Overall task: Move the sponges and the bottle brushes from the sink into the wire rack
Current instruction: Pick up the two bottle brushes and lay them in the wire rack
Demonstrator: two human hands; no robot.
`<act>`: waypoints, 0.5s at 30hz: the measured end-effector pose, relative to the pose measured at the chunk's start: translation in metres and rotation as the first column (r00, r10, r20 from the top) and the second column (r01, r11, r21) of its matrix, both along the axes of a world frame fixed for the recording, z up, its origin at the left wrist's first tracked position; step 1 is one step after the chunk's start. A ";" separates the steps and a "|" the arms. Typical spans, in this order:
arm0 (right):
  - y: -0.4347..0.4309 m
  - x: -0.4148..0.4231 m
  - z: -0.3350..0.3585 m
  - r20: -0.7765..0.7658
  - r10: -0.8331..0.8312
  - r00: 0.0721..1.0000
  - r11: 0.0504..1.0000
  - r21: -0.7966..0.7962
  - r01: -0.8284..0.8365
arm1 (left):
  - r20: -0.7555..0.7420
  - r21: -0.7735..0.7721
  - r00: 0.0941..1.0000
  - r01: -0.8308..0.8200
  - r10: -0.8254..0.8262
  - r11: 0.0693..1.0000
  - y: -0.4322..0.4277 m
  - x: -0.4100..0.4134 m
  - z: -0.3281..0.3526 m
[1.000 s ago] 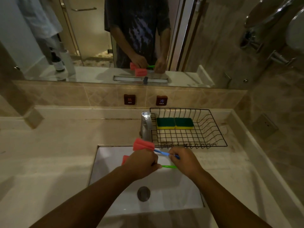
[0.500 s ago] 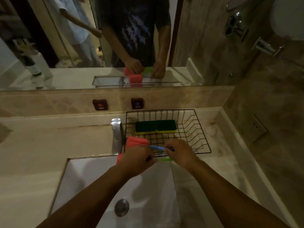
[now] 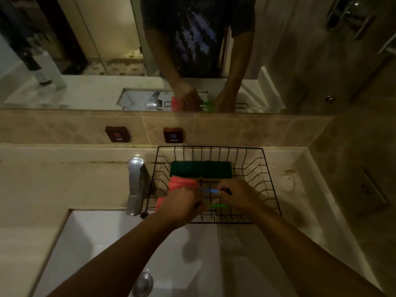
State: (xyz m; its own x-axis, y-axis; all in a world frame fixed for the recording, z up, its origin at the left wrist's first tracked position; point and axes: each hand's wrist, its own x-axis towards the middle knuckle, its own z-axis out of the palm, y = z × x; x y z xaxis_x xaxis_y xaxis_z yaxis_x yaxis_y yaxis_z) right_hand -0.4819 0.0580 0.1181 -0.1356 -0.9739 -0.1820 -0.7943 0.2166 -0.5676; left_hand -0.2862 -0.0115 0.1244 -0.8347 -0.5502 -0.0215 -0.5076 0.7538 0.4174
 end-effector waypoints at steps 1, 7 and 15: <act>-0.005 -0.005 -0.002 -0.002 0.009 1.000 1.000 0.010 -0.009 | 0.009 -0.002 1.000 0.002 -0.002 1.000 -0.002 -0.003 -0.003; -0.024 -0.019 -0.024 0.000 0.061 0.998 0.992 0.112 -0.061 | 0.016 -0.017 0.999 0.048 -0.048 0.999 -0.009 -0.017 -0.026; -0.039 -0.019 -0.048 -0.006 0.081 0.997 0.988 0.136 -0.080 | 0.071 0.032 0.997 0.037 -0.040 0.999 -0.017 -0.026 -0.049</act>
State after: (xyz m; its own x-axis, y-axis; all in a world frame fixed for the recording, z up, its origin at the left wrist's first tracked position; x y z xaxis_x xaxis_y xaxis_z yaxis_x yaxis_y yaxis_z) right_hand -0.5005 0.0188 0.0698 -0.0606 -0.9483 -0.3116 -0.8183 0.2260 -0.5285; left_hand -0.3117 -0.0283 0.0750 -0.8510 -0.5159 -0.0979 -0.5077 0.7608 0.4042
